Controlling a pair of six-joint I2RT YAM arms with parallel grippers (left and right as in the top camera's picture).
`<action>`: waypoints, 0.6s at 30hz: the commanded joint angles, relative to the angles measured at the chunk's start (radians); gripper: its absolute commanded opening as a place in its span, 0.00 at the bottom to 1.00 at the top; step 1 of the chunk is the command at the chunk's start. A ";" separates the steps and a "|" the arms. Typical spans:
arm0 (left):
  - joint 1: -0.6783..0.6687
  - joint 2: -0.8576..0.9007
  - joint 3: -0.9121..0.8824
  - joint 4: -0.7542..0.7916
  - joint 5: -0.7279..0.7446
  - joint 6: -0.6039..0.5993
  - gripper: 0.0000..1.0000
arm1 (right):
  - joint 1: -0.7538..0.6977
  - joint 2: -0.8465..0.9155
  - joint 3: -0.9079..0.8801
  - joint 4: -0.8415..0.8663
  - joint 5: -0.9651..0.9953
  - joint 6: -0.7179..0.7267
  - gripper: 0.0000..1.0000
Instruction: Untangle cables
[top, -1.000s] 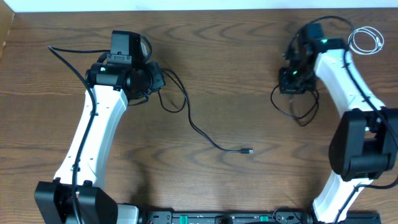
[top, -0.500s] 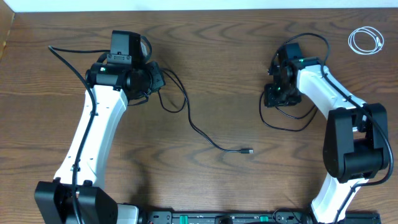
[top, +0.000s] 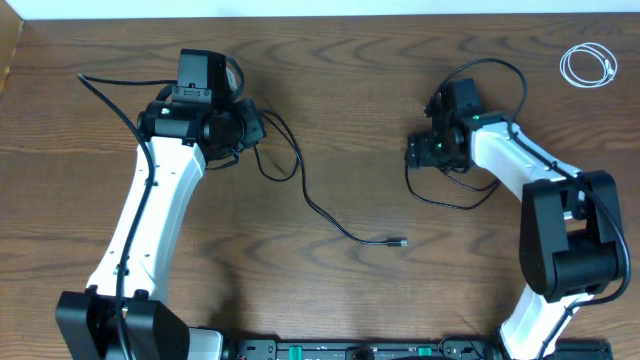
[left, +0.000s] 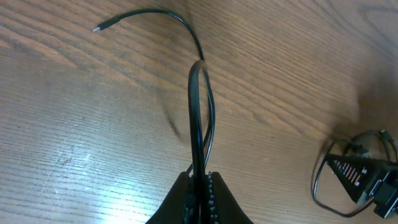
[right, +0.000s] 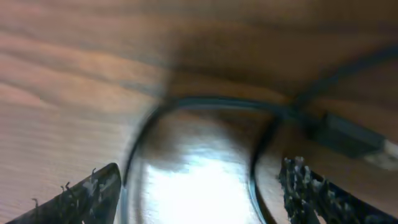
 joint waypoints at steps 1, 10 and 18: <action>-0.002 -0.011 -0.003 0.000 0.001 -0.009 0.08 | 0.016 0.031 -0.088 0.055 -0.124 0.096 0.77; -0.002 0.004 -0.005 0.004 0.001 -0.009 0.07 | 0.063 0.036 -0.109 0.079 -0.055 -0.033 0.68; -0.002 0.004 -0.005 0.004 0.001 -0.009 0.07 | 0.169 0.051 -0.109 -0.014 0.156 -0.030 0.58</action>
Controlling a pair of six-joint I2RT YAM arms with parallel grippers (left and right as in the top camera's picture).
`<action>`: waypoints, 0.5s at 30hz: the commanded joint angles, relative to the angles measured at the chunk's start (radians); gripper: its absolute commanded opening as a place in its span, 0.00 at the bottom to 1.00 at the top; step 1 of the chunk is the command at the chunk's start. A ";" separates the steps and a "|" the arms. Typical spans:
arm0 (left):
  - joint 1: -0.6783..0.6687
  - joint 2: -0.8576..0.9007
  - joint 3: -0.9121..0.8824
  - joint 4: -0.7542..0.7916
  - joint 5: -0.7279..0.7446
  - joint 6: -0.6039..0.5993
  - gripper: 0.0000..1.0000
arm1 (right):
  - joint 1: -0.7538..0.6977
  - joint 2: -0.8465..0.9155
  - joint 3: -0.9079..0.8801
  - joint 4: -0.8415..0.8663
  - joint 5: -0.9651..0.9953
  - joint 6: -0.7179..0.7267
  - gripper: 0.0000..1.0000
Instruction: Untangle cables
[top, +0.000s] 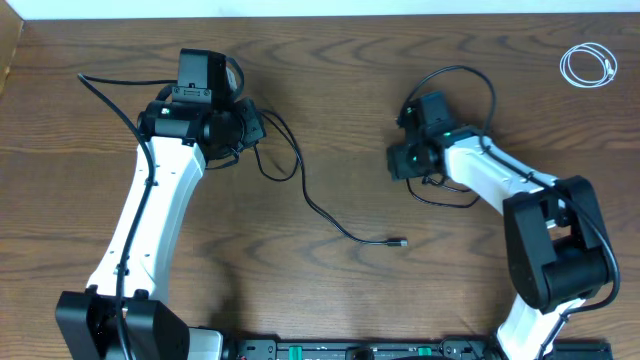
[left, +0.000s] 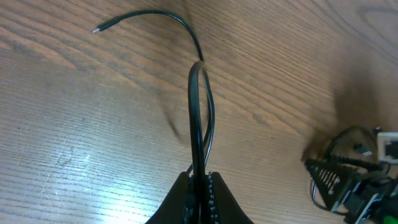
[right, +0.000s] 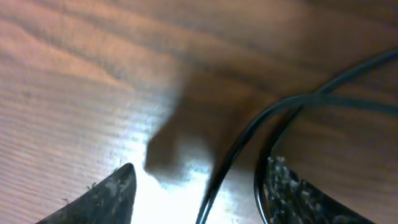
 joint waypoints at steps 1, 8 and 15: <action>-0.002 0.004 -0.005 0.001 0.001 -0.009 0.08 | 0.025 0.076 -0.053 -0.073 0.065 0.004 0.55; -0.002 0.004 -0.005 0.001 0.001 -0.009 0.08 | 0.025 0.108 -0.053 -0.128 0.082 0.012 0.01; -0.002 0.004 -0.005 0.001 0.001 -0.009 0.08 | 0.018 0.108 -0.028 -0.119 0.082 0.013 0.01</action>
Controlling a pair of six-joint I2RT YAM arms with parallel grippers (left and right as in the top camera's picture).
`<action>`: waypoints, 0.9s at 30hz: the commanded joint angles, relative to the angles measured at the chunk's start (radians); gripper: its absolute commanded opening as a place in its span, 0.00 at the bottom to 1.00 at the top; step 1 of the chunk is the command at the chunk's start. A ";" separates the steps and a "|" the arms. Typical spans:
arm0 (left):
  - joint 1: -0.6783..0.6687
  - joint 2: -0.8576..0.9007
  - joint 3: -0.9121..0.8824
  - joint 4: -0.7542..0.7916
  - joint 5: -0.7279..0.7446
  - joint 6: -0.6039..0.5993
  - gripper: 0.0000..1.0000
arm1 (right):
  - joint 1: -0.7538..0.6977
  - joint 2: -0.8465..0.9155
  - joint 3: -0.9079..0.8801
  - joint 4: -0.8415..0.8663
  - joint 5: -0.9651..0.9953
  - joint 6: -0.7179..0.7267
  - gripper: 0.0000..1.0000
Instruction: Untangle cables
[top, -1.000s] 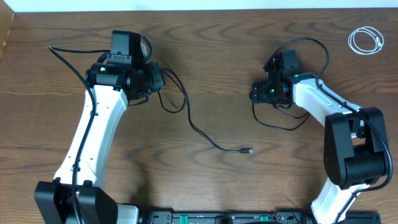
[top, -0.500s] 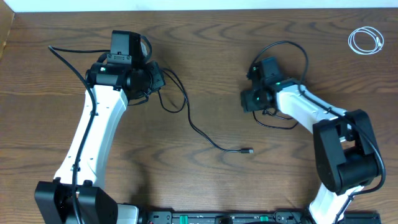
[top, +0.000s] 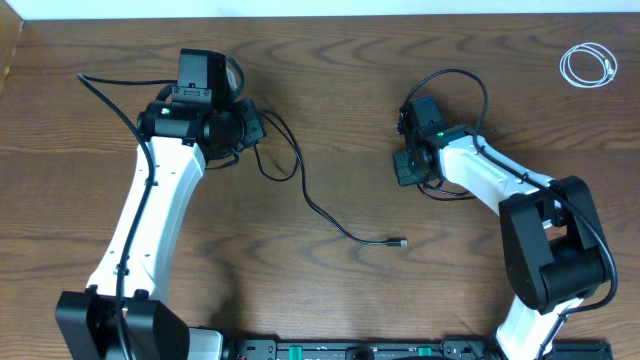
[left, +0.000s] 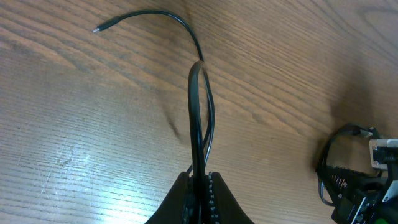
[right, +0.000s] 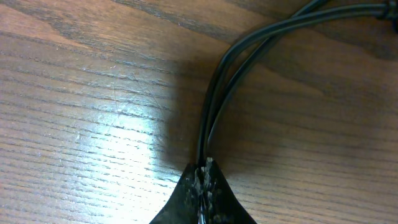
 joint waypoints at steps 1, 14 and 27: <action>-0.002 0.004 -0.005 0.001 0.002 -0.010 0.08 | -0.005 0.100 -0.038 -0.033 -0.021 0.010 0.01; -0.109 0.004 -0.005 0.051 0.023 -0.032 0.08 | -0.154 0.100 0.685 -0.626 -0.068 -0.020 0.01; -0.225 0.010 -0.005 0.126 0.019 -0.047 0.08 | -0.601 0.100 1.387 -0.674 -0.149 0.061 0.01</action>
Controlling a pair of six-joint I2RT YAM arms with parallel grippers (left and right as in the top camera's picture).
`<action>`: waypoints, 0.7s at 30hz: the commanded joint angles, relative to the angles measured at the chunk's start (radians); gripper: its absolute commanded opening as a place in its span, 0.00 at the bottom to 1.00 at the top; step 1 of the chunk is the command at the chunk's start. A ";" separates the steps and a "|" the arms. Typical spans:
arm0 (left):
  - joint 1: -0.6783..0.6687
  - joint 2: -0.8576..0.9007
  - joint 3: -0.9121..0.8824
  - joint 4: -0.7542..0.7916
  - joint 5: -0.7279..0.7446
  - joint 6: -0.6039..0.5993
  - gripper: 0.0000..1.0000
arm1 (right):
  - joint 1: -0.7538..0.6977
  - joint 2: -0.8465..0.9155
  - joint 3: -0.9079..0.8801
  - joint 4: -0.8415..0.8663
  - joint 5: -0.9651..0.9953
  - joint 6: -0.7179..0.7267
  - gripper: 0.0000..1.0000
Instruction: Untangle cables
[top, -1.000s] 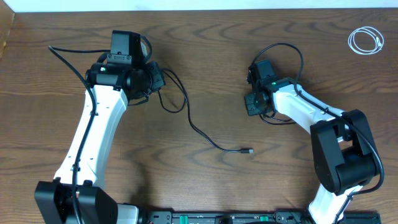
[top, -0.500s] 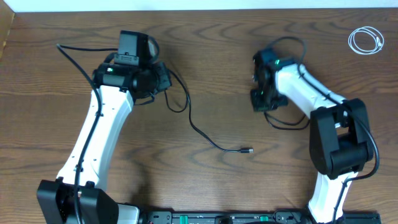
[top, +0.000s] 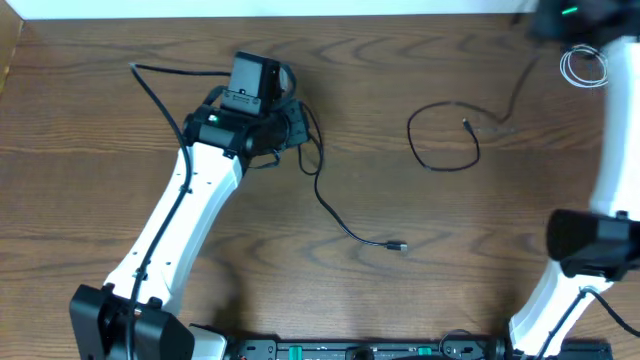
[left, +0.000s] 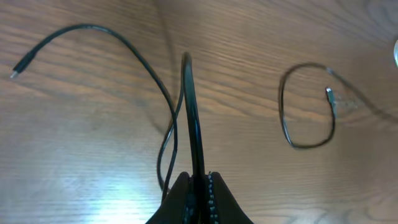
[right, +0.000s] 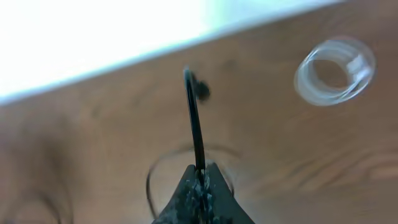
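Two black cables are on the wooden table. My left gripper (top: 297, 131) is shut on the first black cable (top: 335, 219), which trails down to a plug (top: 399, 246); in the left wrist view the left gripper (left: 198, 180) pinches an upright loop of it (left: 188, 106). The second black cable (top: 444, 166) lies as a loop at mid right, with a strand rising toward my right gripper (top: 548, 28), blurred at the back right corner. In its wrist view the right gripper (right: 199, 171) is shut on that strand (right: 193, 118).
A white coiled cable (top: 586, 64) lies at the back right, beside the right arm, and shows in the right wrist view as a pale white coil (right: 336, 68). The table's back edge (top: 400, 14) runs just behind both grippers.
My right gripper, shut on the second cable at mid table, is now raised at the back right corner with the cable drawn out behind it. My left gripper has shifted right with its cable.
My left gripper stayed shut on the first cable throughout. My right gripper was open over the second cable's bundle, then open around two strands, then shut on them. Now that cable is spread into a loop and a long strand, apart from the first cable.
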 joint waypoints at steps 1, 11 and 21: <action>-0.026 0.014 -0.001 0.014 0.008 -0.005 0.08 | -0.154 -0.015 0.093 0.088 -0.047 0.048 0.01; -0.043 0.079 -0.001 0.023 0.009 -0.036 0.08 | -0.510 -0.016 0.122 0.379 -0.051 0.152 0.02; -0.053 0.102 -0.001 0.093 0.012 -0.051 0.07 | -0.488 -0.016 0.116 0.266 0.190 0.078 0.02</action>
